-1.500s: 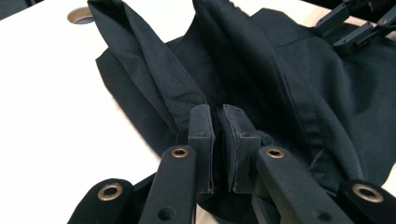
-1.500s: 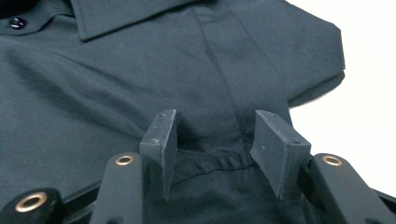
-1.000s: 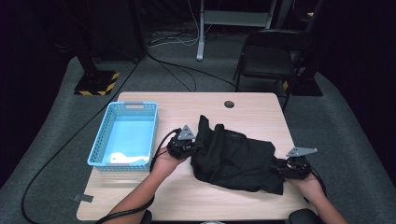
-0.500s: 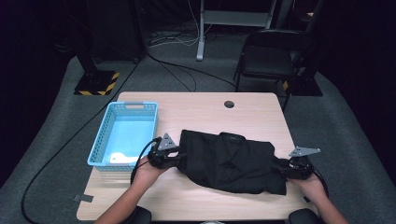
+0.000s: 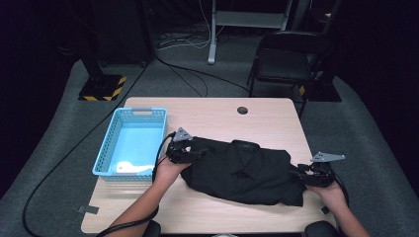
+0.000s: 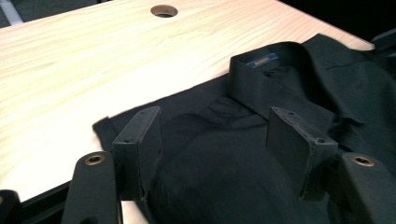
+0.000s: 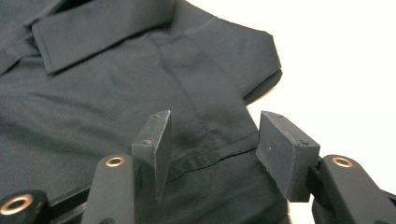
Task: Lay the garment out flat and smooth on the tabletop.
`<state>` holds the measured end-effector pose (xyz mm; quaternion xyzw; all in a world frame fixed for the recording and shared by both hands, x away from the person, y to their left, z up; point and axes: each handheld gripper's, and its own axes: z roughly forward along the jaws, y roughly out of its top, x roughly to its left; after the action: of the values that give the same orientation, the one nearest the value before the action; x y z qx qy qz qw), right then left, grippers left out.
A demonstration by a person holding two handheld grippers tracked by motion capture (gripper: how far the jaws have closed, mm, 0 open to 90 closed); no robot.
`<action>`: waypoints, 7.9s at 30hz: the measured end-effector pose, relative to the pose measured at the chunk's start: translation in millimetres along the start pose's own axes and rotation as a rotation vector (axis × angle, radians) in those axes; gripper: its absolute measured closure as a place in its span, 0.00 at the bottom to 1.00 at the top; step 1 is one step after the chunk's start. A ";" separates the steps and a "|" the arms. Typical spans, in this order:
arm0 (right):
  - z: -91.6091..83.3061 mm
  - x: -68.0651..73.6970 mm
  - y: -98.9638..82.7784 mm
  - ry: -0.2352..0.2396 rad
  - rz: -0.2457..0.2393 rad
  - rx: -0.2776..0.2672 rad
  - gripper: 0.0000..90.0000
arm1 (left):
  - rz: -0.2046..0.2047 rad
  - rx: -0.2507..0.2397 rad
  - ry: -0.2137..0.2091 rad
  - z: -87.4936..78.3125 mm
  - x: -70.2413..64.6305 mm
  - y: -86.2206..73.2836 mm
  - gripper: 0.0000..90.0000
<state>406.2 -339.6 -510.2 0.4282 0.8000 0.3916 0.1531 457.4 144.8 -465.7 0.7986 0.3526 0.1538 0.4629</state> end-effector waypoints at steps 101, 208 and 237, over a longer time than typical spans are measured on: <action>-76.5 8.4 81.6 0.082 -0.078 -0.200 0.97 | 0.131 -0.047 -0.005 -46.4 6.9 55.3 0.97; 15.6 -1.6 106.5 -0.116 0.007 -0.164 0.51 | 0.075 -0.033 0.040 38.2 14.4 44.2 0.42; 70.3 -6.4 44.6 -0.166 -0.009 0.035 0.53 | 0.088 0.163 0.056 84.8 16.5 -23.3 0.41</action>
<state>476.0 -295.3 -522.4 0.4580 0.7932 0.3402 0.2132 507.7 110.5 -531.2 0.8435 0.3416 0.1672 0.3792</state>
